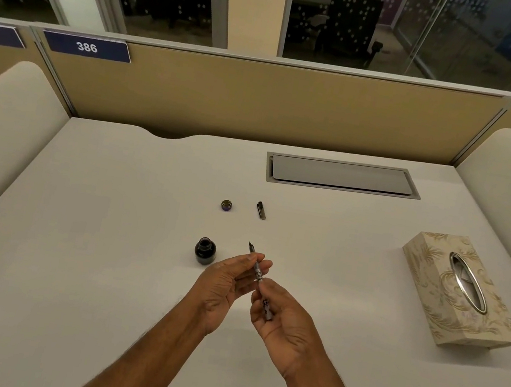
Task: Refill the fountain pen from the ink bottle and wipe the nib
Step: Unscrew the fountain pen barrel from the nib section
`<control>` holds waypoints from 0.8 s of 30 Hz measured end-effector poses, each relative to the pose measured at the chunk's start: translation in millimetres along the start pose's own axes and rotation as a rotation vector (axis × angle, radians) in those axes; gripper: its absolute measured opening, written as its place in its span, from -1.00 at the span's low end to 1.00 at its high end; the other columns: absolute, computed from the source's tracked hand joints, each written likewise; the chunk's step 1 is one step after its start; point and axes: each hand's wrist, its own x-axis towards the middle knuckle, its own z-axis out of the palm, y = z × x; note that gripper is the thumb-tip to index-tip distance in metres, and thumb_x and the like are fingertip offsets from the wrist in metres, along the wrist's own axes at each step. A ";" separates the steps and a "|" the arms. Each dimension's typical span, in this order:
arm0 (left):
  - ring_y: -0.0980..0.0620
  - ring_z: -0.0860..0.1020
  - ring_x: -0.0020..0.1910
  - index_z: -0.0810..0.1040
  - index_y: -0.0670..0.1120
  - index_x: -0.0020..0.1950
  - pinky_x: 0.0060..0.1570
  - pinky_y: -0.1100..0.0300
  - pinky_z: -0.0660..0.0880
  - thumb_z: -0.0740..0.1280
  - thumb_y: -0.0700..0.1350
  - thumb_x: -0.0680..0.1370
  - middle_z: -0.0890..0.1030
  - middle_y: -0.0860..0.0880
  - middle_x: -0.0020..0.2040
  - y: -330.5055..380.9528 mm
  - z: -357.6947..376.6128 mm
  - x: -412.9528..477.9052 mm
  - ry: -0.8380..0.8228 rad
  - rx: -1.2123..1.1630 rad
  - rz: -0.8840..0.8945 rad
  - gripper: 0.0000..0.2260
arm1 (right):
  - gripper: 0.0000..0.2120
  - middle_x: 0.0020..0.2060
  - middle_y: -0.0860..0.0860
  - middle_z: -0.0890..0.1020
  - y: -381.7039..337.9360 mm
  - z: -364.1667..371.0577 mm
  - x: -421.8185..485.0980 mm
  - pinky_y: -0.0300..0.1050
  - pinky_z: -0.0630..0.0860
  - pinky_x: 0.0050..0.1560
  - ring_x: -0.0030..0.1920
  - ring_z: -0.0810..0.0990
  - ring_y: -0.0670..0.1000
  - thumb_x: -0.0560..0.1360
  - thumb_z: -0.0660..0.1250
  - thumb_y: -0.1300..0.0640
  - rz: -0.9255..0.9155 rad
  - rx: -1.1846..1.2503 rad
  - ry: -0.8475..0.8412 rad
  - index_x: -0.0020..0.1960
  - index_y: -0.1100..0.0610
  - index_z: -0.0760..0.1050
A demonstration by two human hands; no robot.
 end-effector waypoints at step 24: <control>-0.16 0.74 0.04 0.65 -0.20 0.17 0.14 -0.04 0.62 0.38 -0.14 0.60 0.75 -0.17 0.08 8.6 2.0 -3.1 0.101 -0.024 0.116 -0.80 | -0.90 -0.22 0.13 0.67 11.7 -17.0 -3.9 -0.07 0.59 -0.10 -0.19 0.62 0.07 0.48 0.44 0.34 -0.139 -0.197 0.020 -0.02 0.24 0.66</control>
